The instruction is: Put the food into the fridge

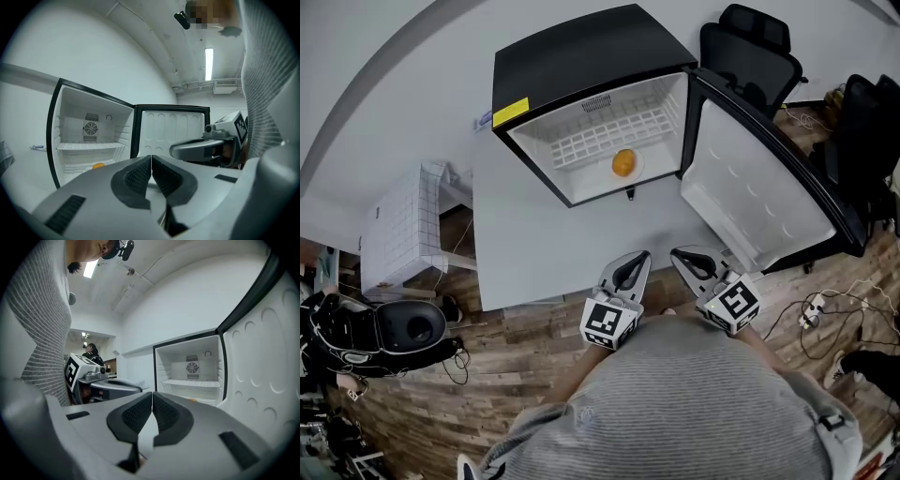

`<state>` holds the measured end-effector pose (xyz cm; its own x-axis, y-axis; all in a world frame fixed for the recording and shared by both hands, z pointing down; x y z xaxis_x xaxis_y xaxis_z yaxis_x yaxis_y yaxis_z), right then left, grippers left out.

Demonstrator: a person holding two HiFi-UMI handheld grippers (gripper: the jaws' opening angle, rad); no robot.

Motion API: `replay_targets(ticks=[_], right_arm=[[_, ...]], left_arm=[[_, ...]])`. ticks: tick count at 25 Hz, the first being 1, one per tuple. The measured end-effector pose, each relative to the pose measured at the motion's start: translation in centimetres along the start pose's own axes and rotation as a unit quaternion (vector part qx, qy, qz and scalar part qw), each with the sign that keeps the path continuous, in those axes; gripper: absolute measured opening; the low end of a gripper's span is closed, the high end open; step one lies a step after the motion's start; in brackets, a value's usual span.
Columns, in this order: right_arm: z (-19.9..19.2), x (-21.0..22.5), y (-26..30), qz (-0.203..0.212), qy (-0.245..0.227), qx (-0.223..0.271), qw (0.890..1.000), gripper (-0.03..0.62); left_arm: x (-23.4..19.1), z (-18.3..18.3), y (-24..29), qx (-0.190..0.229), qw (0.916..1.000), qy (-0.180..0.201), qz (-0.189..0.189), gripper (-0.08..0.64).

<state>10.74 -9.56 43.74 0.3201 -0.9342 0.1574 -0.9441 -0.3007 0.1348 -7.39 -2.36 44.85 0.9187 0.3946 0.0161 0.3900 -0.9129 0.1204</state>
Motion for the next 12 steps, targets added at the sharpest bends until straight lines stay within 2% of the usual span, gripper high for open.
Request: replay_targets(ticks=[4, 12], right_arm=[[-0.24, -0.01, -0.15, -0.007, -0.017, -0.023, 1.000, 0.012], [-0.37, -0.23, -0.23, -0.003, -0.025, -0.032, 0.999, 0.012]], left_arm=[[0.09, -0.34, -0.27, -0.011, 0.9999, -0.008, 0.003, 0.014], [0.12, -0.95, -0.42, -0.027, 0.9994, -0.021, 0.004, 0.014]])
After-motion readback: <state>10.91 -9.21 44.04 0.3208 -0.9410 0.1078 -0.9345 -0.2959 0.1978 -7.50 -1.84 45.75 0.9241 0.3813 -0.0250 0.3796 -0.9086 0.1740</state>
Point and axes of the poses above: the fingertips, and each gripper's own axes: y forward along the fingers, x to its right, z out of its top, the point moved 10 cm from there along -y, backward along the fingers, and after that the axes turned 6 degrees about y, right-handed, at the moved point
